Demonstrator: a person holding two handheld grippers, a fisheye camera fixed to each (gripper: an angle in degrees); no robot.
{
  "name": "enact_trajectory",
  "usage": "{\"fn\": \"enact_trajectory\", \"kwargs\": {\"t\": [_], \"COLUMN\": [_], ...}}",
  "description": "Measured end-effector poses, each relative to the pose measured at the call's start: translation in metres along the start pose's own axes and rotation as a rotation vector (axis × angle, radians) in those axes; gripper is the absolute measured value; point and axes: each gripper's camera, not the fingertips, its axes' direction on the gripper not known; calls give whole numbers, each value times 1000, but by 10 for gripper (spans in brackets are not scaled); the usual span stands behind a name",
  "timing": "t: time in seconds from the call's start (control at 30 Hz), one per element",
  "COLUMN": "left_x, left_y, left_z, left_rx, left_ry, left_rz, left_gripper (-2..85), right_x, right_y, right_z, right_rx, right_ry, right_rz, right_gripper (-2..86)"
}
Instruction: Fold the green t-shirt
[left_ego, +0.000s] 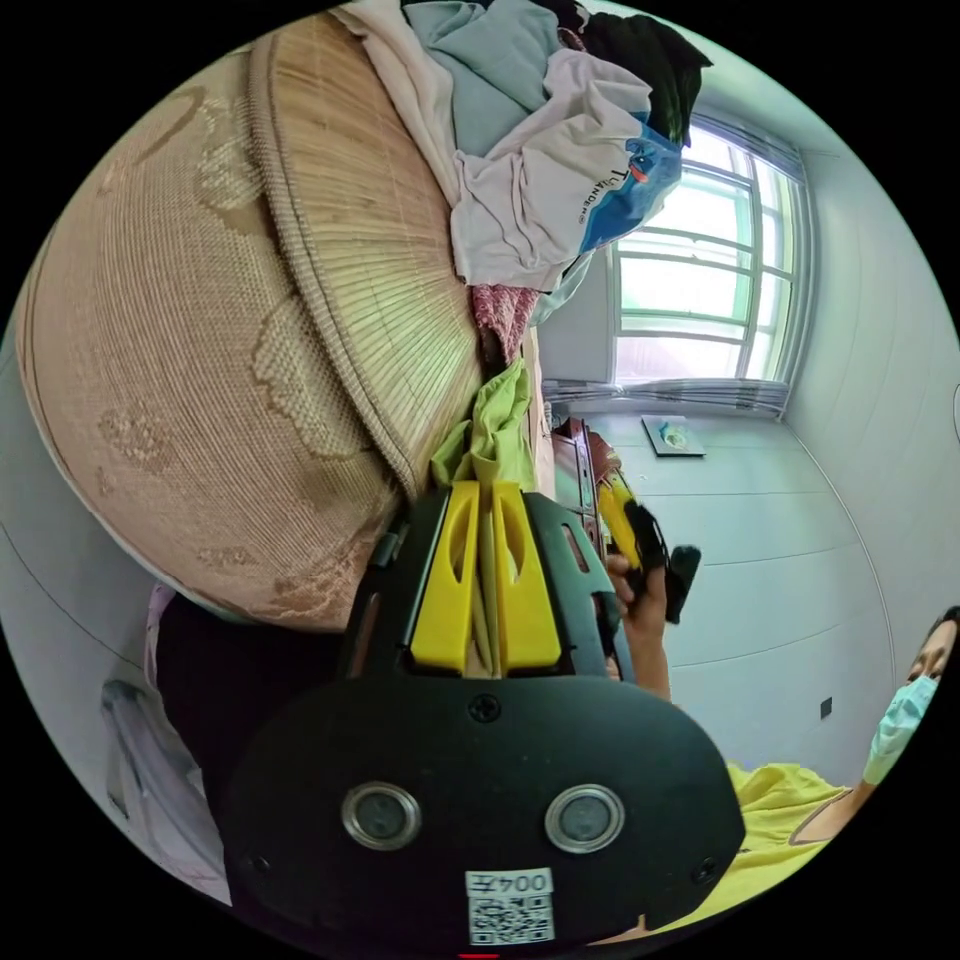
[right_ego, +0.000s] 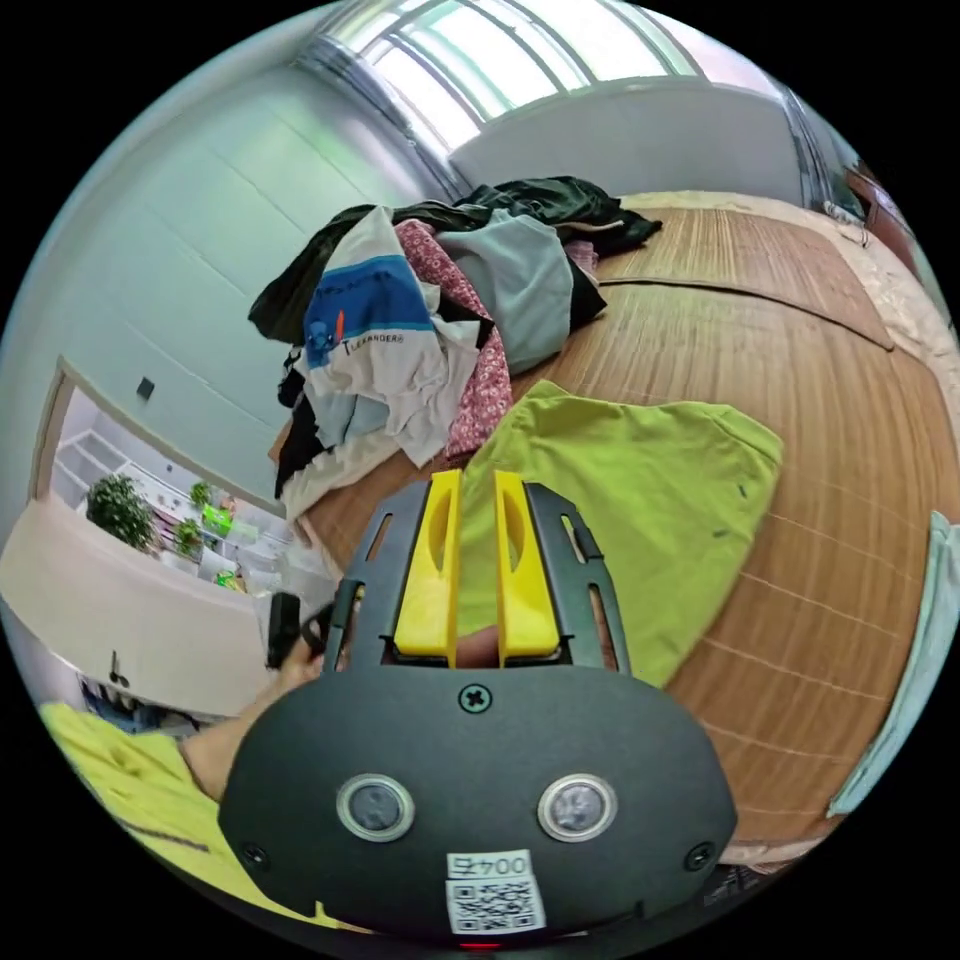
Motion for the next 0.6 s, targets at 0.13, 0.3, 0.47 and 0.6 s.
{"fn": "enact_trajectory", "kwargs": {"t": [0.13, 0.3, 0.47, 0.6], "left_x": [0, 0, 5, 10], "left_y": [-5, -5, -3, -1], "left_z": [-13, -15, -13, -12], "left_rx": [28, 19, 22, 18], "left_ry": [0, -41, -103, -129], "left_rz": [0, 3, 4, 13], "left_gripper": [26, 20, 15, 16], "right_x": [-20, -50, -64, -82], "right_y": [108, 205, 244, 255], "right_z": [-30, -23, -5, 1], "right_rx": [13, 6, -51, -45], "right_ry": [182, 373, 342, 363], "right_rz": [-75, -87, -6, -46], "right_gripper": [69, 57, 70, 74]}}
